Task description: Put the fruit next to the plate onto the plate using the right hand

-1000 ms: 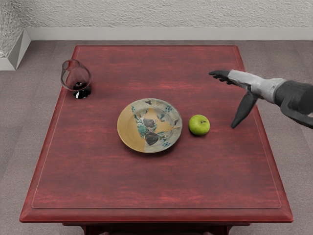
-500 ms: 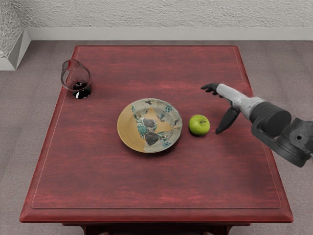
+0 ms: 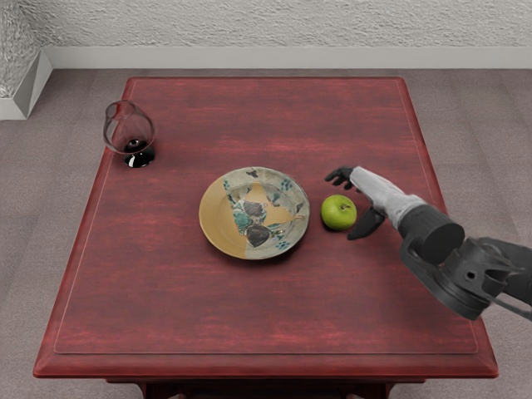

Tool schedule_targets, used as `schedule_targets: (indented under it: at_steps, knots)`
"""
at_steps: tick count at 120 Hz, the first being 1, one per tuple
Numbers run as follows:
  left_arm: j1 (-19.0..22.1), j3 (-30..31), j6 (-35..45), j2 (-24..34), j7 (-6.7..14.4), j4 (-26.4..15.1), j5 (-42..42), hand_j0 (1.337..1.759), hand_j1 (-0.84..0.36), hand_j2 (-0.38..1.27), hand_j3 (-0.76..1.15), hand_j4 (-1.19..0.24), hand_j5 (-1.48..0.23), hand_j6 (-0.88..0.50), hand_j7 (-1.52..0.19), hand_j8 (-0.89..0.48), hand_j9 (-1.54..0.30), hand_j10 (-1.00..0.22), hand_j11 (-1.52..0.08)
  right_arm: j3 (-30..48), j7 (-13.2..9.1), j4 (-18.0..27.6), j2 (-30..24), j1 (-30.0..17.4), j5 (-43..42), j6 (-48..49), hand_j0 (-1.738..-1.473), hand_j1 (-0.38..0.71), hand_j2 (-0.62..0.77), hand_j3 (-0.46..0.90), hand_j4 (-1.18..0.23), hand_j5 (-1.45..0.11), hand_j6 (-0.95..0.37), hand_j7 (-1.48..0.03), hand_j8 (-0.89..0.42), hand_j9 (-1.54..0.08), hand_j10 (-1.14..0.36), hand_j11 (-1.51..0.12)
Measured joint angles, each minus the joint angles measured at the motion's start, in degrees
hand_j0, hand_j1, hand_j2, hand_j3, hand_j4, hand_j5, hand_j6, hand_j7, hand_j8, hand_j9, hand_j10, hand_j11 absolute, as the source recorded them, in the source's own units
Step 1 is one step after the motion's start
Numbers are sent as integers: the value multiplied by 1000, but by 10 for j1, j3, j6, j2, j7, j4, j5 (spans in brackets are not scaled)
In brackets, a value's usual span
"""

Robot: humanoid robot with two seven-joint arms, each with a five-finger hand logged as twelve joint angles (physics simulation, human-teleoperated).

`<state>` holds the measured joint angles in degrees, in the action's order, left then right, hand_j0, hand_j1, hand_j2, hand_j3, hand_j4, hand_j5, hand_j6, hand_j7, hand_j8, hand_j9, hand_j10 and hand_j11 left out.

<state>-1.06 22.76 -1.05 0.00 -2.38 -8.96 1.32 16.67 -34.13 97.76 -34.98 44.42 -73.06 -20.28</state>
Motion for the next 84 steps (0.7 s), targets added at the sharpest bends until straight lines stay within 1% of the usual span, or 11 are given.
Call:
schedule_targets:
  at_steps: [30, 54, 84]
  knots:
    - [0, 0, 0, 0, 0, 0, 0, 1658, 69, 47, 0, -234, -304, -234, -304, -234, -304, -233, -304, -1, -8, -20, 30, 2, -7, -1, -1658, 66, -67, 0, -350, -452, -351, -452, -350, -452, -350, -452]
    - [0, 0, 0, 0, 0, 0, 0, 1658, 69, 47, 0, -234, -304, -234, -304, -234, -304, -233, -304, -3, -9, -29, 37, 2, -7, -1, -1658, 82, -69, 0, -362, -469, -363, -468, -363, -469, -362, -469]
    - [-1, 0, 0, 0, 0, 0, 0, 1658, 69, 47, 0, -234, -304, -234, -304, -234, -304, -234, -304, -4, -9, -44, 50, 0, -18, -1, -1658, 135, -80, 0, -409, -532, -411, -531, -410, -532, -409, -532]
